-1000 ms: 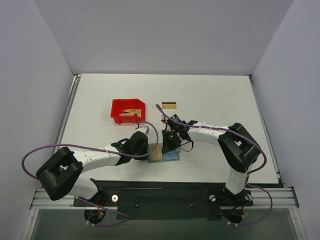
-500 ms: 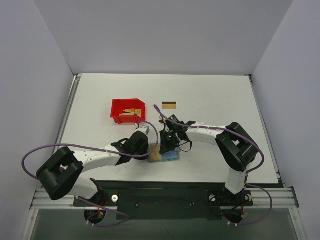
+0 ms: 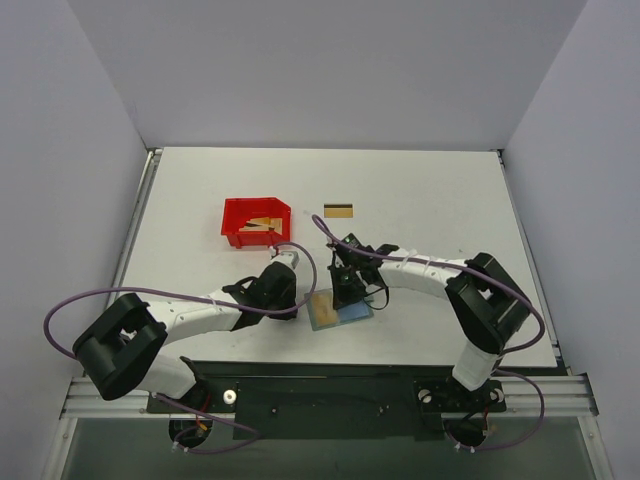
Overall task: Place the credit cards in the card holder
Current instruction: Insert the credit card into the card holder.
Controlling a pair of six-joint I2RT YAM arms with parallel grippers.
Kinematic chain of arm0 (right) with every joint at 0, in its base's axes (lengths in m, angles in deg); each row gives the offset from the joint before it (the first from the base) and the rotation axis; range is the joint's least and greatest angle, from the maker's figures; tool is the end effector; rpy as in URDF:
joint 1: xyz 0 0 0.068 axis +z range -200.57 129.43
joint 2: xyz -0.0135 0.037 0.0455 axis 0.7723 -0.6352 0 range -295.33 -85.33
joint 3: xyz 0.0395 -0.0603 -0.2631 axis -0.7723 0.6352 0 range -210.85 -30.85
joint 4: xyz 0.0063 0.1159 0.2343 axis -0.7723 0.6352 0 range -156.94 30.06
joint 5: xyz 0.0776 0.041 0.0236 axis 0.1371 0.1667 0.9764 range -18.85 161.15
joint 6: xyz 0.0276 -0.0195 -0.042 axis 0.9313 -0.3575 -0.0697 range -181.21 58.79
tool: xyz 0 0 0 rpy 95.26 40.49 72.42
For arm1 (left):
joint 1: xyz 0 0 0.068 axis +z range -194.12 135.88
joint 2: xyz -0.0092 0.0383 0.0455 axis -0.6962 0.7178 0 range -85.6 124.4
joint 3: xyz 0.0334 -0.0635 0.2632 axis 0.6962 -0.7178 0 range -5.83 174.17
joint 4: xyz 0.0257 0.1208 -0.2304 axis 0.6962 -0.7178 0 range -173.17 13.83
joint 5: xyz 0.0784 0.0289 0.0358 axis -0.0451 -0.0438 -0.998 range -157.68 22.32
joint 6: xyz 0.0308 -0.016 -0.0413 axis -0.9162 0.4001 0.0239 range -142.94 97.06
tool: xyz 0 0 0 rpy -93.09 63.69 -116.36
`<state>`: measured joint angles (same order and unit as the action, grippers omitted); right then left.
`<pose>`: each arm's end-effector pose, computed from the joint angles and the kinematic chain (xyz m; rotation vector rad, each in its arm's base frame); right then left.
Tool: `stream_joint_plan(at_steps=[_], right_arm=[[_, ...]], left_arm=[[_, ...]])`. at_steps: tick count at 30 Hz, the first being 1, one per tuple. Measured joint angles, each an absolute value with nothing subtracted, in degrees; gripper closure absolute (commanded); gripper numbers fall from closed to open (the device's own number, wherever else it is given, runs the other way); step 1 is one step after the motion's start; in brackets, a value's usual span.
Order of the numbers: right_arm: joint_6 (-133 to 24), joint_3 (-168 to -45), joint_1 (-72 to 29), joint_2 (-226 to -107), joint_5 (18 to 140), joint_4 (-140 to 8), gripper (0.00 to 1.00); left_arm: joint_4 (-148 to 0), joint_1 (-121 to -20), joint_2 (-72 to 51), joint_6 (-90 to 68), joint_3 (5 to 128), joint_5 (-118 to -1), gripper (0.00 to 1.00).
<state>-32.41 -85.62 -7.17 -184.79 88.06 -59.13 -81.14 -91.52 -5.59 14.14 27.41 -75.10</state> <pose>0.2440 0.2449 0.1585 -0.4700 2.6157 0.8495 0.1750 -0.1834 0.1503 0.1702 2.5188 -0.4671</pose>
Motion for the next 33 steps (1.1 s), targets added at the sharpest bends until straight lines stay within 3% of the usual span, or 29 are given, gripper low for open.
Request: stream_joint_plan(at_steps=[21,33], right_arm=[[-33.7,-84.7,-7.5,-179.4,76.4,-51.9,1.00],[-33.0,-83.8,-10.0,-175.2,80.4,-56.6,0.97]], left_arm=[[-80.4,-91.2,-5.3,14.2,27.4,-75.2,1.00],[-81.0,-91.1,-8.6,14.1,27.4,-75.5,1.00]])
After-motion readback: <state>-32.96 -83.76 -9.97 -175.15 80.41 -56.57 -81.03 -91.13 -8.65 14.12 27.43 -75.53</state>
